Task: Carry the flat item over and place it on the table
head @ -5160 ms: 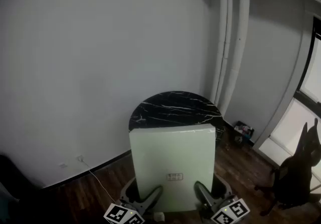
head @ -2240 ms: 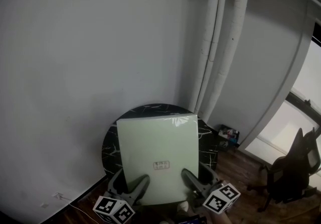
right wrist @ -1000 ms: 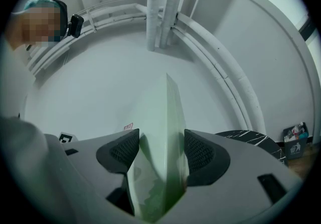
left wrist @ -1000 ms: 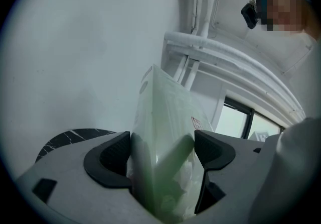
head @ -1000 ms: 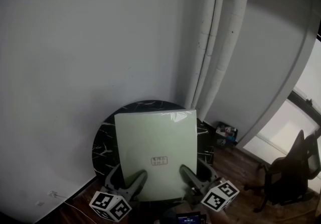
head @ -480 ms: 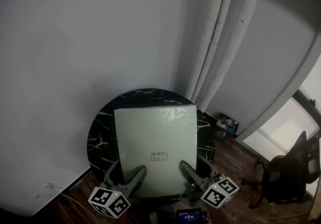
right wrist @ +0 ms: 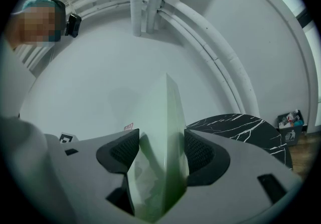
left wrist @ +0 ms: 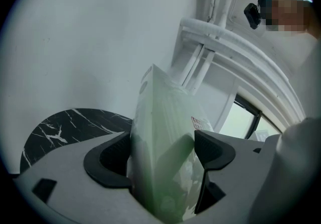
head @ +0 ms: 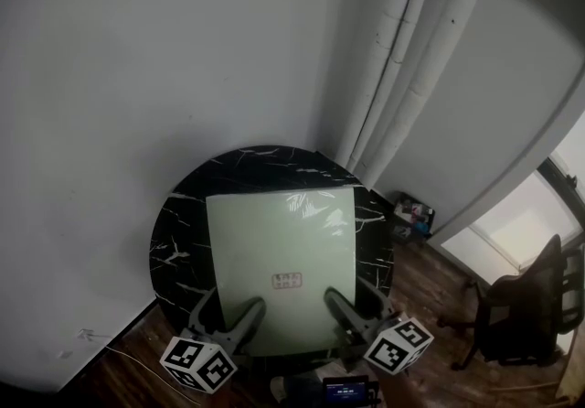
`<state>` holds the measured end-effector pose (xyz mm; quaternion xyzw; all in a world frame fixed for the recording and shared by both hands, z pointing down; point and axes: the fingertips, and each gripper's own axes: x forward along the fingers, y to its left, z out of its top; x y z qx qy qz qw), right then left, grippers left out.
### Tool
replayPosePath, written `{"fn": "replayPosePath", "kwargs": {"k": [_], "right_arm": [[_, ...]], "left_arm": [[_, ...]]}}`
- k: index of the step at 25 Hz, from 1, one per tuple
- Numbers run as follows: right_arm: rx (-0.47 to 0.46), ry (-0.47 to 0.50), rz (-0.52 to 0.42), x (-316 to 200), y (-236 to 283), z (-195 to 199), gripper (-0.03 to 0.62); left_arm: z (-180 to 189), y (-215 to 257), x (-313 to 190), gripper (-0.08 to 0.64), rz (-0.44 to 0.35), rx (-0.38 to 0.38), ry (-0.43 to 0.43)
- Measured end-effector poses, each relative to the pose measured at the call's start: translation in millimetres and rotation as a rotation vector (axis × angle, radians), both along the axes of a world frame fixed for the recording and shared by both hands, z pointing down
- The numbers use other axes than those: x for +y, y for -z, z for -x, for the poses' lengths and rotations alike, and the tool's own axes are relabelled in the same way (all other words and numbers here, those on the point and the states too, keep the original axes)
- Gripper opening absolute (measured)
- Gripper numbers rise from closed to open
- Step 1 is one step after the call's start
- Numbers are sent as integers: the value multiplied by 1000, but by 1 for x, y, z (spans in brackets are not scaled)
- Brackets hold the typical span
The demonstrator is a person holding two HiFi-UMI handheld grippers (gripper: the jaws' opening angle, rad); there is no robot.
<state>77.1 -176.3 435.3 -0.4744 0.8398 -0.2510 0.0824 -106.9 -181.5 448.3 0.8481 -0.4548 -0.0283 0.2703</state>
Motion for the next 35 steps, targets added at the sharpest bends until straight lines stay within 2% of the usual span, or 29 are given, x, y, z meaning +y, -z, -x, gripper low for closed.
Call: {"fn": "replayPosePath", "kwargs": {"k": [35], "right_arm": [[4, 25, 288, -62, -151, -16, 236]], "left_arm": [[-16, -152, -53, 394, 284, -11, 24]]}}
